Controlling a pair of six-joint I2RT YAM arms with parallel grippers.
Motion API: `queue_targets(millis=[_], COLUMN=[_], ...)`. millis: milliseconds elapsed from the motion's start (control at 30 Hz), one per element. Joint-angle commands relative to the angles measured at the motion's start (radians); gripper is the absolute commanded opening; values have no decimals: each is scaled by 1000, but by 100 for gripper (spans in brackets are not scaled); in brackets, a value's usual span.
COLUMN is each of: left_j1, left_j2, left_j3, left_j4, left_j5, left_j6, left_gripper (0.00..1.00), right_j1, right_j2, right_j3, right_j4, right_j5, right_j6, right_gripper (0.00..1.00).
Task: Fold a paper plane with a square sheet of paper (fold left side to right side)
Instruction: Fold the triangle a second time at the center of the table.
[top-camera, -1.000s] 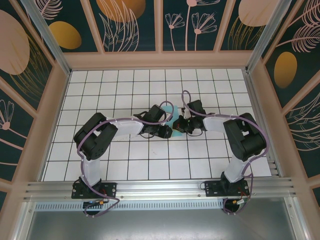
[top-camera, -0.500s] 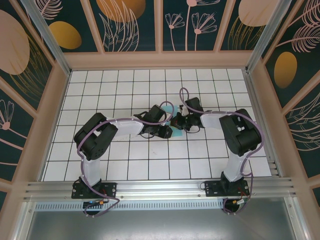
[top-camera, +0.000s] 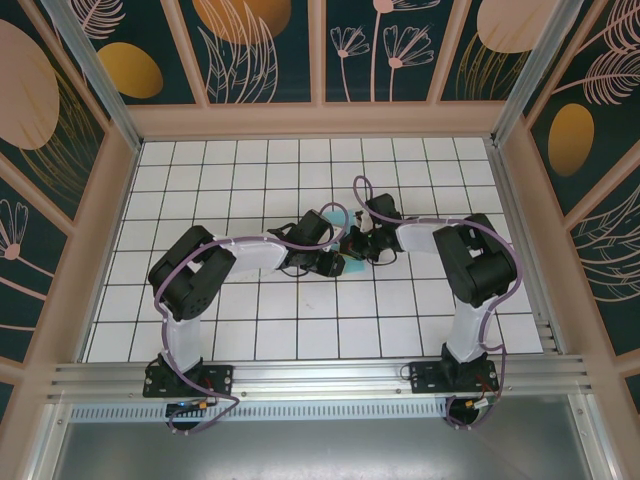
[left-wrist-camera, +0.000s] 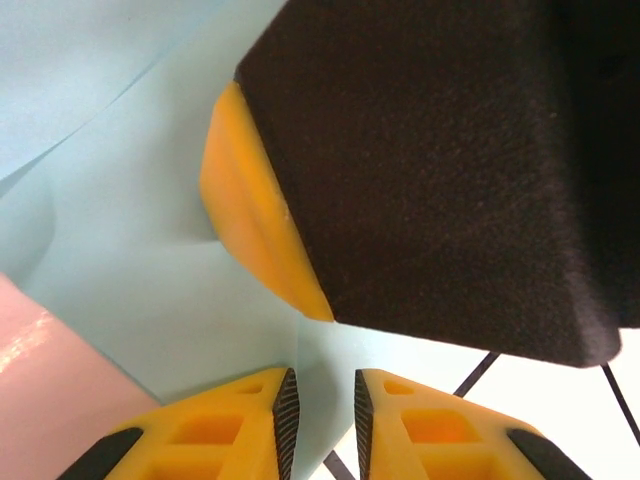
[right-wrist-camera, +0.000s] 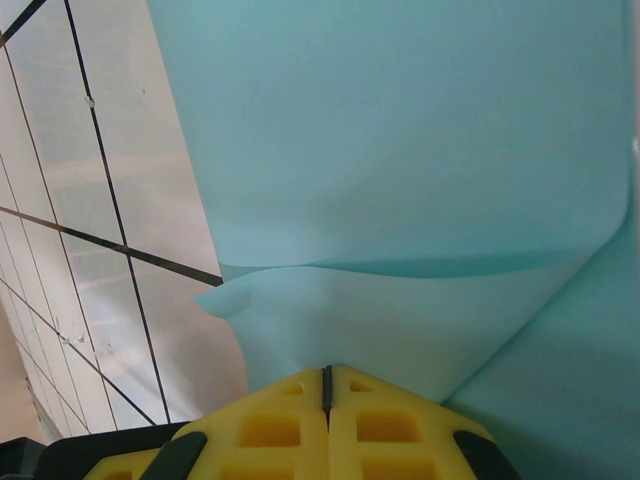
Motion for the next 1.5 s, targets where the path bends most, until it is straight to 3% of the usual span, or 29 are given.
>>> queue_targets(millis=[0, 433, 967, 1467], left_j1=[-7, -8, -8, 8], left_j2=[55, 62, -20, 97], left_j3=[-34, -38, 96, 189], left_j4=[-58, -55, -78, -89], left_j5=[-43, -37, 39, 40], left_j6=[-14, -16, 0, 25], left_gripper=[27, 26, 29, 29], right_j1=[-37, -130, -120, -110], right_j2=[27, 68, 80, 67], right_j3=[18, 102, 66, 54], right_j4=[-59, -96, -72, -78], right_j5=[130, 114, 62, 62], right_j6=[-45, -106, -88, -85], right_gripper=[3, 3, 3, 3])
